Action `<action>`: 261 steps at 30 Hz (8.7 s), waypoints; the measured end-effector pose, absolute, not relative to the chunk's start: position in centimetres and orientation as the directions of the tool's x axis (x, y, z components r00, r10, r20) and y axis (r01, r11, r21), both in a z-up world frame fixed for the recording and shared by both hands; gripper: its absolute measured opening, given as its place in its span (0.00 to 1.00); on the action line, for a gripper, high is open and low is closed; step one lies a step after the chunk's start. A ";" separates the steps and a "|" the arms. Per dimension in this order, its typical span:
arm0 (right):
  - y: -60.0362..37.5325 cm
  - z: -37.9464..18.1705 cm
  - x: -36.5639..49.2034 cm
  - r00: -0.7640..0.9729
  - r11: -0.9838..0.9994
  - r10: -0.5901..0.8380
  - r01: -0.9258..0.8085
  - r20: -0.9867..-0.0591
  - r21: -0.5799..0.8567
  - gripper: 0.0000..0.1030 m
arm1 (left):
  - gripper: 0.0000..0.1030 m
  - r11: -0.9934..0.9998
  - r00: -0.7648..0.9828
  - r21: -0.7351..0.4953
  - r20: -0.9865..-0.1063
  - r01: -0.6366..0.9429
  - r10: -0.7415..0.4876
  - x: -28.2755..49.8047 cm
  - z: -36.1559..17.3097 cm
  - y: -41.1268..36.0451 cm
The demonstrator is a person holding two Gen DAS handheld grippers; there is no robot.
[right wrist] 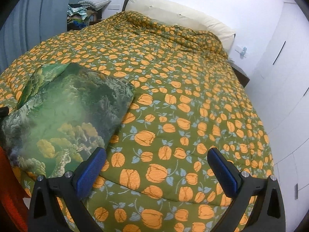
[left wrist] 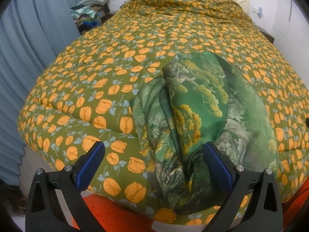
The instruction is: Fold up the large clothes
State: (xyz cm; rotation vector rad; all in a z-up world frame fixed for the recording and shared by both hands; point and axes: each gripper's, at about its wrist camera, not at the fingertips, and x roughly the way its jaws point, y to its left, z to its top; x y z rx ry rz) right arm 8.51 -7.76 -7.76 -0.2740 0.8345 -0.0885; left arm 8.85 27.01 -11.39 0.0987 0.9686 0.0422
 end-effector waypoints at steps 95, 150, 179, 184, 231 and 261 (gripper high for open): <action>-5.6 -26.1 17.0 0.100 0.476 0.879 -0.248 -0.466 0.844 0.95 | 1.00 0.642 0.182 -0.764 -0.623 0.067 -0.760 15.1 -28.9 33.2; -35.3 -2.7 14.2 0.856 0.996 0.088 -0.060 -0.510 0.072 1.00 | 1.00 0.960 0.865 0.242 -0.502 0.144 -0.003 16.6 -3.1 9.0; -17.0 5.9 -6.1 0.825 1.000 -0.007 0.006 -0.565 -0.003 1.00 | 1.00 0.991 0.853 0.061 -0.517 0.118 -0.070 -2.7 4.2 9.6; -16.8 6.5 -6.3 0.828 1.000 -0.020 0.016 -0.560 -0.011 1.00 | 1.00 0.993 0.847 0.047 -0.526 0.111 -0.070 -2.3 4.3 9.4; -16.0 2.9 -0.3 0.760 0.999 -0.040 0.034 -0.649 -0.022 1.00 | 1.00 0.991 0.784 0.115 -0.621 0.071 0.016 3.1 0.4 9.1; -15.2 2.9 0.2 0.752 0.989 -0.146 0.116 -0.643 -0.089 1.00 | 1.00 0.985 0.761 0.128 -0.649 0.120 -0.008 4.0 0.2 7.9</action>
